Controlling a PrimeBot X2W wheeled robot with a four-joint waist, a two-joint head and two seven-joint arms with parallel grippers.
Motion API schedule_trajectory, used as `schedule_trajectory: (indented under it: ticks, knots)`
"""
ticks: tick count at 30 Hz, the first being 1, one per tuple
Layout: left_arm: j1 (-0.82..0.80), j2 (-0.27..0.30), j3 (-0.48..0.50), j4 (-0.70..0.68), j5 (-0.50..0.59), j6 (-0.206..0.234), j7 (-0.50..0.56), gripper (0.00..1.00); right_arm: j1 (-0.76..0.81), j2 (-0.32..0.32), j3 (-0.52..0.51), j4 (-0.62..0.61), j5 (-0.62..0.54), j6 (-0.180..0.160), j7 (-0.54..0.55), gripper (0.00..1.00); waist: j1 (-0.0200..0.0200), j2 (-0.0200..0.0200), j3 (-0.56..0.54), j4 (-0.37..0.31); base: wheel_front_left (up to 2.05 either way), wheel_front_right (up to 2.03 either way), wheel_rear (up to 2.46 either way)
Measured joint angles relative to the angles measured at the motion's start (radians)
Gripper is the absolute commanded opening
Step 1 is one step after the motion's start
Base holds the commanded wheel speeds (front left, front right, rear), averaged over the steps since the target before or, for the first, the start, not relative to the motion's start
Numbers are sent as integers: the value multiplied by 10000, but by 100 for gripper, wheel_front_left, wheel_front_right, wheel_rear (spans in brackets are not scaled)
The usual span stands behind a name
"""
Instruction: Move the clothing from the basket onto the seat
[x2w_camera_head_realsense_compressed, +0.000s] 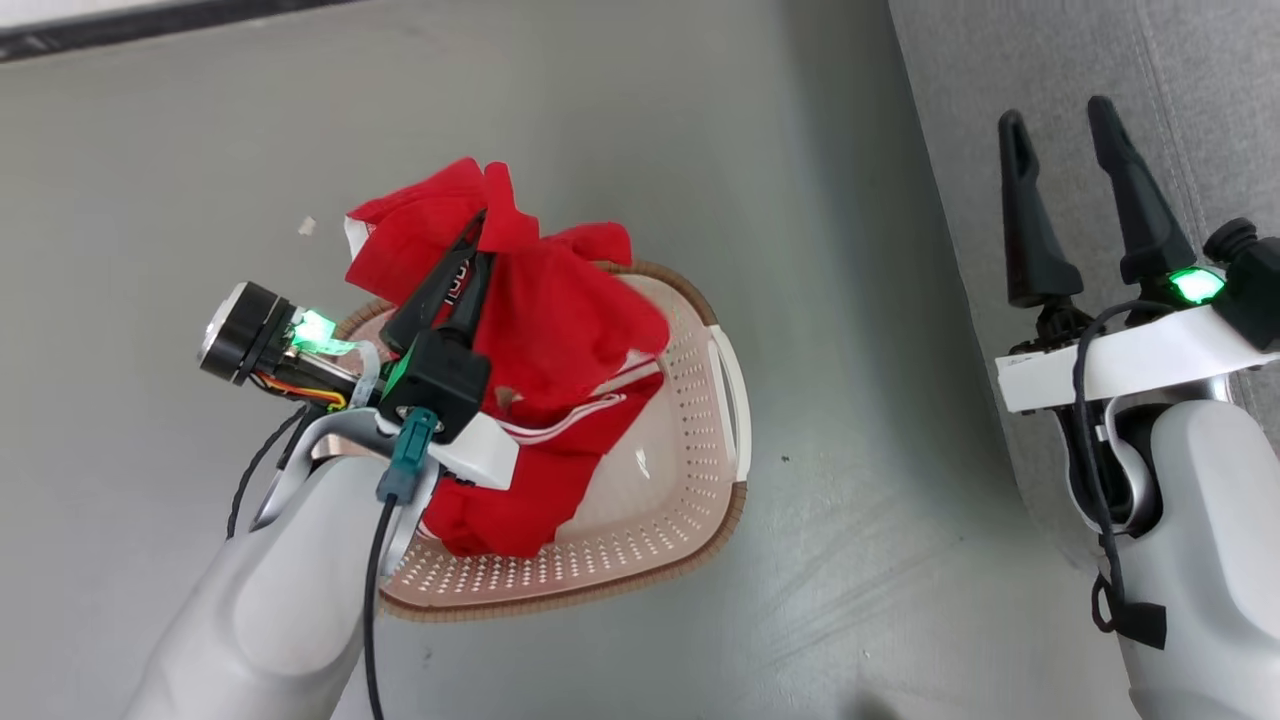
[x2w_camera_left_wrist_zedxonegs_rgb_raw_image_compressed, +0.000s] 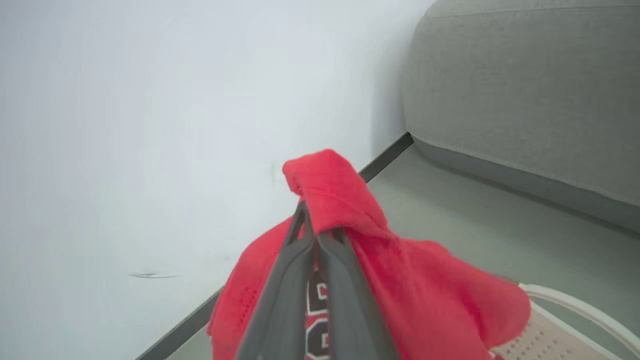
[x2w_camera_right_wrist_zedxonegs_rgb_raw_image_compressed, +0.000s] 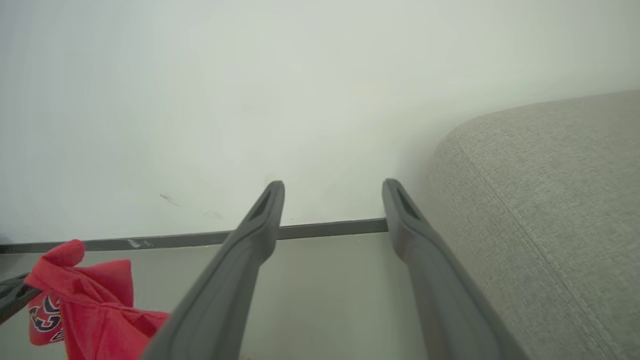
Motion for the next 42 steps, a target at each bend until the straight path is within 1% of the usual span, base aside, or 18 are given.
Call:
schedule_trajectory:
  ticks: [8,16,20,22,29,30,36,42]
  knots:
    - [324,593,462,-1306,-125,265,-17,0,349,-322,456,232,-104,0,0,100,0,0,-852,318,0,0,0]
    - [349,888,717,-2102,-355,255,-29,0,444,-631,1103,405,-207,0,0,100,0,0,-1783,592,0,0,0]
    - [377,932,807,-2311,-669,140,-29,0,728,-853,1691,583,-291,0,0,100,0,0,-2265,699,0,0,0]
    - [438,965,836,-2357,-780,4,-29,0,830,-988,1992,700,-295,2,0,100,0,0,-2508,746,0,0,0]
    - [647,1260,872,-2543,-792,-198,-29,0,1229,-1469,3032,1007,-403,2,0,100,0,0,-3334,878,0,0,0]
    - [647,1260,872,-2543,-792,-198,-29,0,1229,-1469,3032,1007,-403,2,0,100,0,0,-3334,878,0,0,0]
    - [645,1335,832,-2736,-792,-418,-29,0,1469,-1747,4000,1129,-405,8,0,100,-1,0,-4000,969,0,0,0]
    - [636,1352,763,-2801,-871,-621,-29,0,1633,-2000,5149,1335,-286,10,2,100,-1,0,-4600,1045,0,0,0]
